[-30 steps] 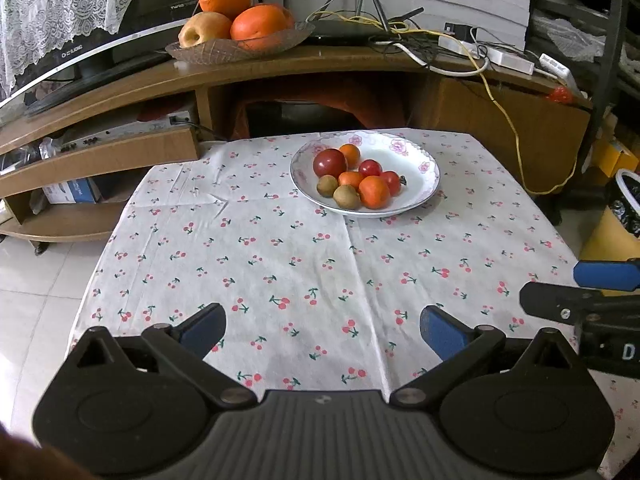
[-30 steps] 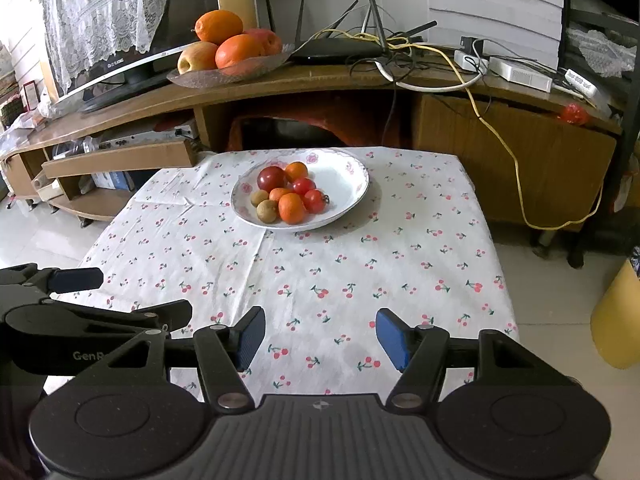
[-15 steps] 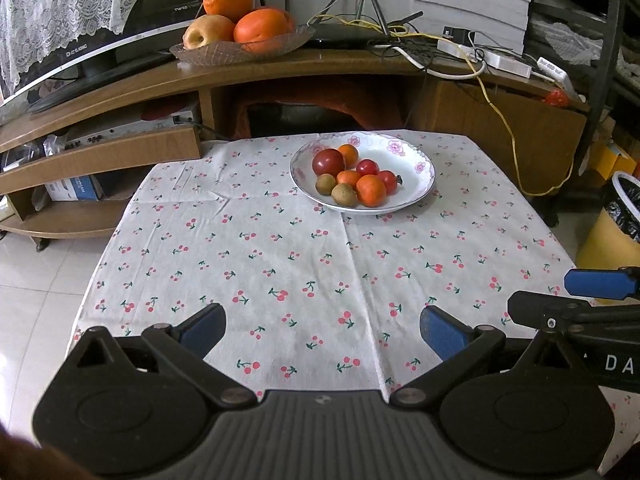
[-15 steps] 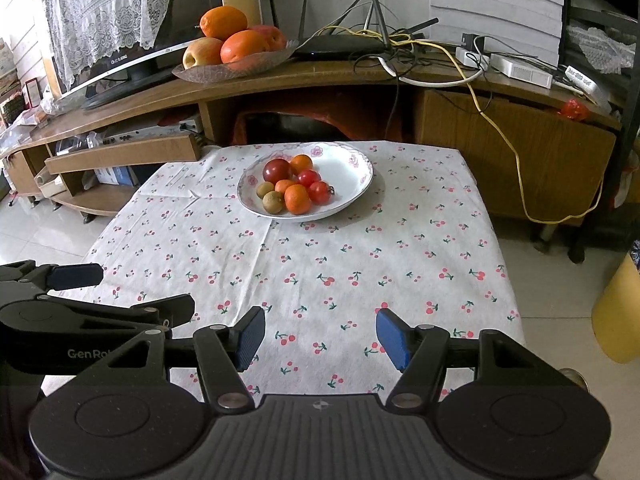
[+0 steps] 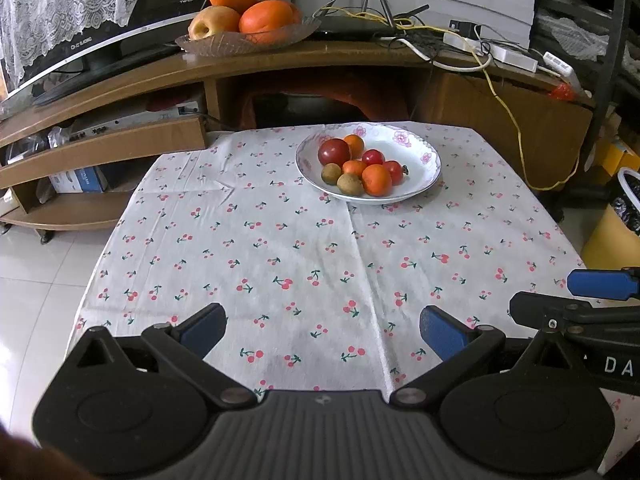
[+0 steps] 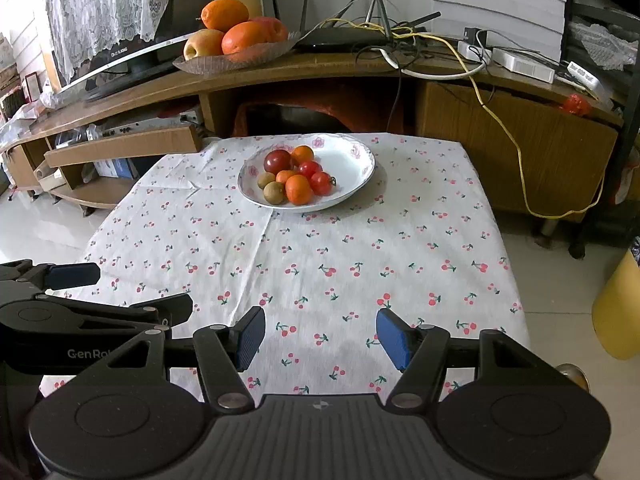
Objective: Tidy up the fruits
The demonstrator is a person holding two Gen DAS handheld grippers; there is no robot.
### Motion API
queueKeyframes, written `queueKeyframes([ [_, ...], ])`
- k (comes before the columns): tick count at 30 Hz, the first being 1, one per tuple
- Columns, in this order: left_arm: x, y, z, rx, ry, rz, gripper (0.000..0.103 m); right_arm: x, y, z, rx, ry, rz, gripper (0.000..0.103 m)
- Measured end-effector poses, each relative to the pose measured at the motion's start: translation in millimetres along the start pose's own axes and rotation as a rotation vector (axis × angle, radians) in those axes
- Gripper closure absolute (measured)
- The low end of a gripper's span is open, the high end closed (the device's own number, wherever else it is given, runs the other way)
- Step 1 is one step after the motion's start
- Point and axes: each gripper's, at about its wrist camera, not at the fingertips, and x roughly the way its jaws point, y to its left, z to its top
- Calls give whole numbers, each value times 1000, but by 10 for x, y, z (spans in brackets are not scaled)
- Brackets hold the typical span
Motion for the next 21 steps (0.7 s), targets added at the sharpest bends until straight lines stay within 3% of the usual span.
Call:
queueKeyframes([
  [21, -30, -1, -44, 8, 5, 33, 0, 23, 31, -31, -15, 14, 4, 41],
])
